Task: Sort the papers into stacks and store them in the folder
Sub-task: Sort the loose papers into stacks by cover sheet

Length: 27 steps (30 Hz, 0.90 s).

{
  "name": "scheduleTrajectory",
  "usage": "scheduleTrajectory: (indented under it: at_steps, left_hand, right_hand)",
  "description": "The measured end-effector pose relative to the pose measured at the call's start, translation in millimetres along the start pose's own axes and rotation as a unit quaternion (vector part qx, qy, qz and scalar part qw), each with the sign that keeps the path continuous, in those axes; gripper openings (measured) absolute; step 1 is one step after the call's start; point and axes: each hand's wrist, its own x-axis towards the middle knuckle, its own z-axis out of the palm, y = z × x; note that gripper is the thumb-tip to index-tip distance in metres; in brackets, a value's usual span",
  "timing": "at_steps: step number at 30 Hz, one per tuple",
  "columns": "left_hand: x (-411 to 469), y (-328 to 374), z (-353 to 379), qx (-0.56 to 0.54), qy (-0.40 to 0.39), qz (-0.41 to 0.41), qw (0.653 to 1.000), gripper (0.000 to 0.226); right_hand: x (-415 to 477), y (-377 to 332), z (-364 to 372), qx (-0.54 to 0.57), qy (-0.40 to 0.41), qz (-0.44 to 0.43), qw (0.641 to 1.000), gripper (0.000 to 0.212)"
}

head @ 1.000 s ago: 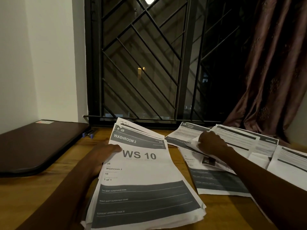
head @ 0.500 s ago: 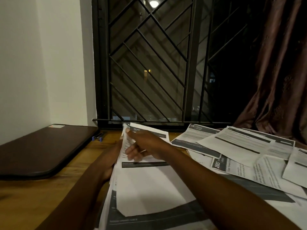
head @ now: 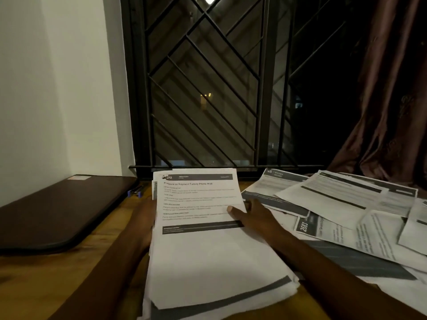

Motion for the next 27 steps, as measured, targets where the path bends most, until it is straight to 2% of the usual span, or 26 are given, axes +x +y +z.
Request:
scheduleTrajectory:
  at_steps: [2, 4, 5, 8, 13, 14, 16, 18, 21, 22, 24, 27]
  left_hand:
    - [0.7, 2.0, -3.1, -0.004, 0.014, 0.011, 1.000, 0.025]
    - [-2.2, 7.4, -1.0, -0.013, 0.010, 0.004, 1.000, 0.015]
    - [-0.6, 8.6, -1.6, -0.025, 0.003, -0.015, 1.000, 0.018]
    - [-2.5, 11.1, 2.9, -0.054, -0.005, -0.013, 0.998, 0.034]
    - [-7.8, 4.4, 5.7, 0.004, -0.063, -0.006, 0.998, 0.025]
    - [-4.4, 3.2, 5.9, 0.014, -0.051, 0.002, 0.999, 0.023]
    - [3.7, 4.5, 1.5, 0.054, -0.007, 0.026, 0.998, 0.017]
    - [12.2, 5.6, -8.9, 0.073, 0.026, 0.031, 0.996, 0.017]
    - [23.4, 1.6, -21.5, 0.078, 0.036, 0.022, 0.996, 0.018]
    - [24.7, 0.5, -22.3, 0.079, 0.038, 0.025, 0.996, 0.018]
    - [27.4, -1.4, -18.8, 0.078, 0.023, 0.026, 0.996, 0.026]
    - [27.2, -2.9, -12.5, 0.073, -0.021, 0.018, 0.997, 0.024]
  right_hand:
    - [-3.7, -2.1, 5.7, 0.002, -0.016, -0.018, 1.000, 0.064]
    - [-4.3, -3.1, 6.4, 0.011, -0.035, -0.026, 0.999, 0.060]
    - [-3.0, -2.7, 5.1, 0.021, -0.040, -0.018, 0.999, 0.061]
    - [4.7, 4.0, 1.0, 0.112, -0.041, 0.013, 0.993, 0.061]
    - [11.2, 3.7, 0.2, 0.236, -0.008, 0.019, 0.972, 0.058]
    - [11.9, 1.9, -2.2, 0.218, 0.014, 0.003, 0.976, 0.053]
    - [13.6, -0.8, -11.5, 0.095, 0.068, -0.049, 0.992, 0.047]
    - [21.3, 2.9, -26.0, -0.044, 0.096, -0.090, 0.990, 0.056]
    - [42.7, 21.0, -51.9, -0.287, 0.078, -0.040, 0.954, 0.077]
    - [48.8, 28.7, -59.4, -0.315, 0.064, -0.014, 0.947, 0.075]
    - [58.5, 41.1, -66.9, -0.281, 0.045, 0.016, 0.958, 0.059]
    - [64.9, 50.1, -68.0, -0.302, 0.058, 0.011, 0.952, 0.029]
